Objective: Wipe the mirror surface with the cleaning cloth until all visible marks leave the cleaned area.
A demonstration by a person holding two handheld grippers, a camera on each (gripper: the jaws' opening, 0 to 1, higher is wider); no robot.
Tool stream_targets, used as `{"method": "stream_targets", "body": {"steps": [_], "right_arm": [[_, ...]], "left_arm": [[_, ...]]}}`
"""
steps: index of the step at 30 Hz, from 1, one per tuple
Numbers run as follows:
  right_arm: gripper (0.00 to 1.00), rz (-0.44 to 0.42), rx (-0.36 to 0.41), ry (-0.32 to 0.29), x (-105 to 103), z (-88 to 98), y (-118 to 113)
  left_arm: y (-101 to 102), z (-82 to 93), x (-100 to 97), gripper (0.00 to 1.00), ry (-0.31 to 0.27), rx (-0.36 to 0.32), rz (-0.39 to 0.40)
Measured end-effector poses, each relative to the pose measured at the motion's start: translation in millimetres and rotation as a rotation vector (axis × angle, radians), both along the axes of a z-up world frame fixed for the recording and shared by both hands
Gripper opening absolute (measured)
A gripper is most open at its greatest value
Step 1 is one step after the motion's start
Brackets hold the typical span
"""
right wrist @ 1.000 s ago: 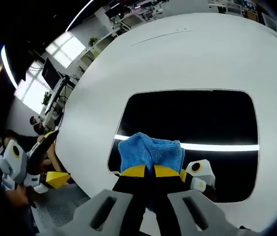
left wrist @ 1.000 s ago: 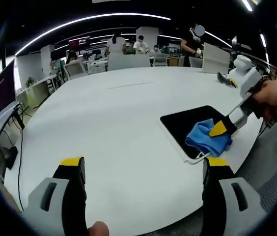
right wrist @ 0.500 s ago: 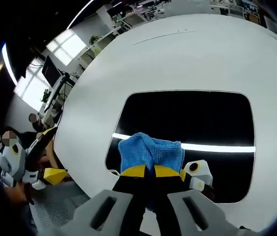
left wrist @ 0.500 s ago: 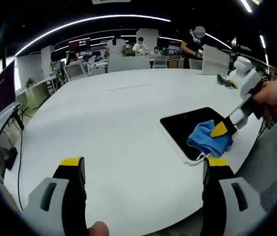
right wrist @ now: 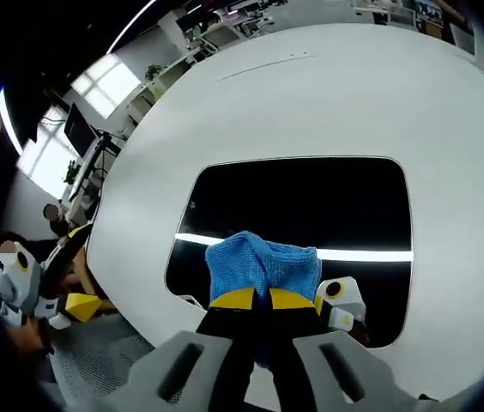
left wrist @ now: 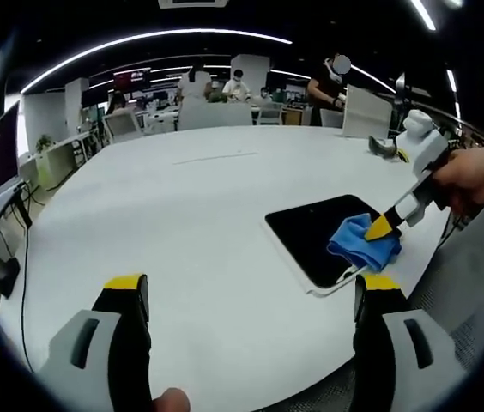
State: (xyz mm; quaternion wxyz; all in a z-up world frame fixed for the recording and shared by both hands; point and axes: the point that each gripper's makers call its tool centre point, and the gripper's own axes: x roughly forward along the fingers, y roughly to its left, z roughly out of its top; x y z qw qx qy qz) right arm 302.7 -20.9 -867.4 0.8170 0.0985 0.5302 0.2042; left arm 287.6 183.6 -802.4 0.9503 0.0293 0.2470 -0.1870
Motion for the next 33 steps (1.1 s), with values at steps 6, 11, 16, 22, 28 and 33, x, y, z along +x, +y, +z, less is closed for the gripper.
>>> {"method": "stream_targets", "body": {"steps": [6,11,16,22,28,33], "right_arm": [[0.00,0.010,-0.028,0.002,1,-0.6,2],[0.00,0.008,-0.033,-0.007,3,-0.7,1],[0.00,-0.012,-0.031,-0.004,11,-0.4,4],[0.00,-0.017,-0.032,-0.010,24,-0.7,4],[0.00,-0.029,-0.044,-0.028,43,-0.6,3],[0.00,-0.035,-0.058,-0.058,60,-1.0,3]], "left_arm": [[0,-0.5,-0.5,0.99,0.010,-0.018,0.003],[-4,-4.1,-1.7,0.99,0.028,-0.018,-0.009],[-8,19.5,0.0,0.99,-0.024,-0.074,-0.003],[-4,24.5,-6.9,0.99,-0.017,-0.066,-0.060],[7,21.8,-7.7,0.99,-0.003,-0.088,-0.034],[4,18.6,-8.0,0.99,-0.009,-0.083,-0.057]]}}
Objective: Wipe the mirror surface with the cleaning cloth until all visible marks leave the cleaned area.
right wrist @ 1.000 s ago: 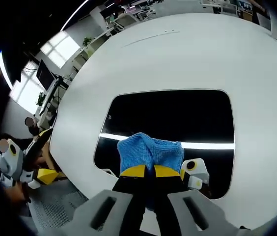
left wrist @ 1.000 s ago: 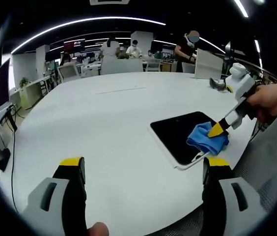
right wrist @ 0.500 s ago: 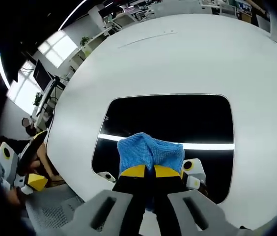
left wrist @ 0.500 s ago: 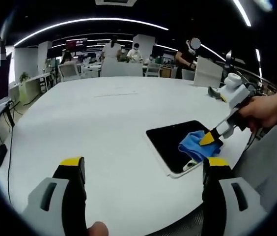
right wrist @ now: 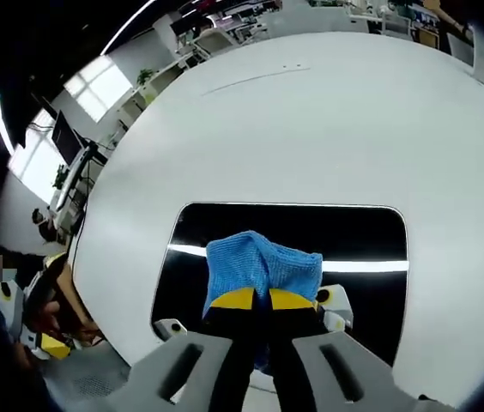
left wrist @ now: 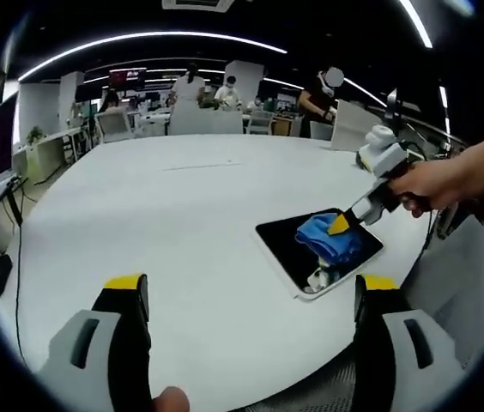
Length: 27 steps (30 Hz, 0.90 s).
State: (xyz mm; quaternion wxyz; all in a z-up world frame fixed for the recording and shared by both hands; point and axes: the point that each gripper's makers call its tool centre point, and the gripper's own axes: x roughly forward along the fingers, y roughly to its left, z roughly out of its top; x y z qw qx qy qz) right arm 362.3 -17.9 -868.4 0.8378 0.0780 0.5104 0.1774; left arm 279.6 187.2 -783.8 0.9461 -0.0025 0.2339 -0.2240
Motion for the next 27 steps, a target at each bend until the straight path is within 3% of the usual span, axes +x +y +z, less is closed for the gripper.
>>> {"method": "stream_targets", "body": {"steps": [8,20,25,27], "right_arm": [[0.00,-0.010,0.015,0.012,21,-0.3,-2],[0.00,-0.014,0.046,-0.026,45,1.2,0],[0.00,0.084,0.019,-0.065,46,1.6,1],[0.00,0.075,0.024,-0.059,46,1.5,1]], "left_arm": [[-1,2.8,2.5,0.99,-0.006,0.004,-0.046],[-11,-3.0,-8.7,0.99,0.016,0.003,-0.066],[-9,-2.8,-13.7,0.99,0.026,-0.026,-0.058],[-7,-3.2,-14.5,0.99,0.029,-0.028,-0.053]]}}
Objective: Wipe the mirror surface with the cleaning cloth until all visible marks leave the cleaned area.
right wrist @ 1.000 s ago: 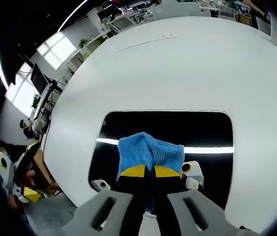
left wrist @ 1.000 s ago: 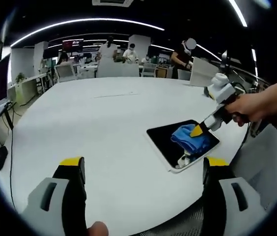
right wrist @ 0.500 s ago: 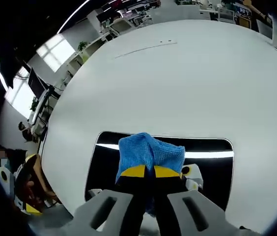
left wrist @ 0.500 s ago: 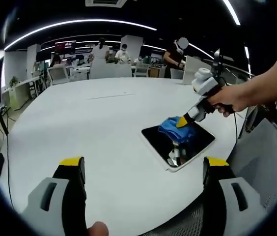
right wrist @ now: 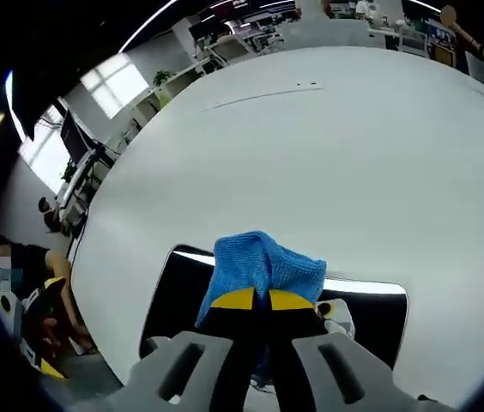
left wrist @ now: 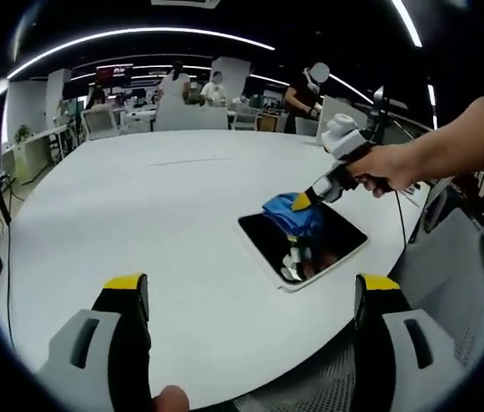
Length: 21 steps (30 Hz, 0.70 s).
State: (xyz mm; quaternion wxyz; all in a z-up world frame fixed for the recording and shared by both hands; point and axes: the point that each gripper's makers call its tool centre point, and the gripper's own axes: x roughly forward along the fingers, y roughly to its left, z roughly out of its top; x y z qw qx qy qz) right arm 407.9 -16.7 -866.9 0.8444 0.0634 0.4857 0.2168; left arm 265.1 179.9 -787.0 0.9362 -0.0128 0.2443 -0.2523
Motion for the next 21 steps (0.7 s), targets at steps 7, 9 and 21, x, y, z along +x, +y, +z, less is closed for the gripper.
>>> {"method": "stream_targets", "body": {"steps": [7,9,21], "right_arm": [[0.00,-0.014,0.015,-0.001,0,0.5,0],[0.00,-0.002,0.033,-0.001,0,0.5,-1],[0.00,0.077,-0.076,-0.090,1,0.4,-10]], "left_arm": [[-1,9.1,1.2,0.99,-0.013,0.014,-0.004],[-3,12.2,2.1,0.99,-0.017,0.006,-0.010],[-17,20.9,-7.7,0.99,0.009,-0.118,-0.016]]}}
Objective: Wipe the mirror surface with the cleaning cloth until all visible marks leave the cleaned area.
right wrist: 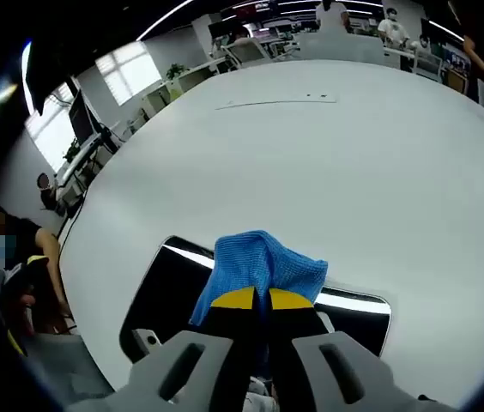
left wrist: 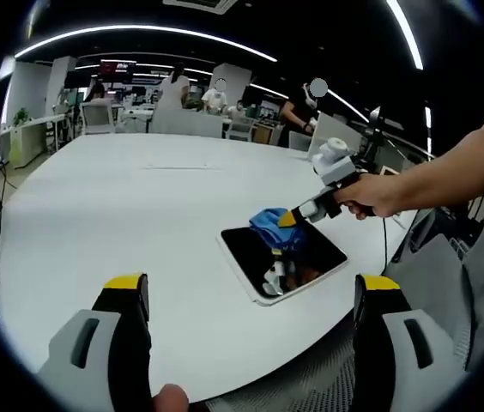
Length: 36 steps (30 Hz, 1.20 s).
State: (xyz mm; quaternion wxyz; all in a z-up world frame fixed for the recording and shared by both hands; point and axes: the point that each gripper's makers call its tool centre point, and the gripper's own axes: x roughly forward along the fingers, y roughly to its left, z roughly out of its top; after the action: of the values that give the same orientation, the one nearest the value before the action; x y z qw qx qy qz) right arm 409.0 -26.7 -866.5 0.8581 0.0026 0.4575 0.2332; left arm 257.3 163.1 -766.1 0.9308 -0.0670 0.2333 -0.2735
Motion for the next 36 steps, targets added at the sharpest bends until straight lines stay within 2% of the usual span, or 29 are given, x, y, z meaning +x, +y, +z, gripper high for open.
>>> {"method": "stream_targets", "body": {"steps": [2,3,5,7,8,9,11,13,14,16,20,22,24,36], "right_arm": [[0.00,-0.041,0.033,0.027,0,0.2,-1],[0.00,-0.073,0.058,0.050,1,0.3,-1],[0.00,-0.091,0.071,0.066,3,-0.1,-3],[0.00,-0.087,0.061,0.059,3,0.0,-2],[0.00,-0.087,0.059,0.060,3,0.0,-2],[0.00,-0.083,0.057,0.057,2,0.5,-2],[0.00,-0.063,0.016,0.043,-1,1.0,-6],[0.00,-0.075,0.007,0.044,-2,0.1,-12],[0.00,-0.081,0.005,0.047,-2,0.0,-14],[0.00,-0.086,-0.006,0.049,-4,0.2,-18],[0.00,-0.094,-0.034,0.053,-5,0.3,-30],[0.00,-0.103,-0.031,0.057,-7,0.3,-36],[0.00,-0.108,-0.037,0.061,-7,0.1,-41],[0.00,-0.089,-0.087,0.069,4,-0.9,-39]], "left_arm": [[-6,10.2,-1.6,0.99,-0.022,-0.061,-0.013],[-5,14.0,-0.4,0.99,-0.045,-0.051,-0.008],[-4,15.2,0.6,0.99,-0.097,0.014,-0.013],[-3,-9.2,-10.0,0.99,-0.068,0.146,-0.052],[-4,-15.1,-13.6,0.99,-0.050,0.171,-0.063],[-7,-13.0,-13.2,0.99,-0.062,0.144,-0.053],[-1,-14.3,-7.3,0.99,-0.055,0.154,-0.026],[4,-9.1,-2.1,0.99,-0.066,0.143,-0.005],[5,-8.4,-1.2,0.99,-0.054,0.137,0.008],[7,-15.8,-4.3,0.99,-0.045,0.182,-0.015],[6,-17.7,-6.9,0.99,-0.037,0.170,-0.014],[10,-22.7,-8.9,0.99,-0.023,0.208,-0.020],[9,-18.9,-7.3,0.99,-0.039,0.194,-0.015],[13,-16.8,-7.4,0.99,-0.049,0.188,0.005]]}}
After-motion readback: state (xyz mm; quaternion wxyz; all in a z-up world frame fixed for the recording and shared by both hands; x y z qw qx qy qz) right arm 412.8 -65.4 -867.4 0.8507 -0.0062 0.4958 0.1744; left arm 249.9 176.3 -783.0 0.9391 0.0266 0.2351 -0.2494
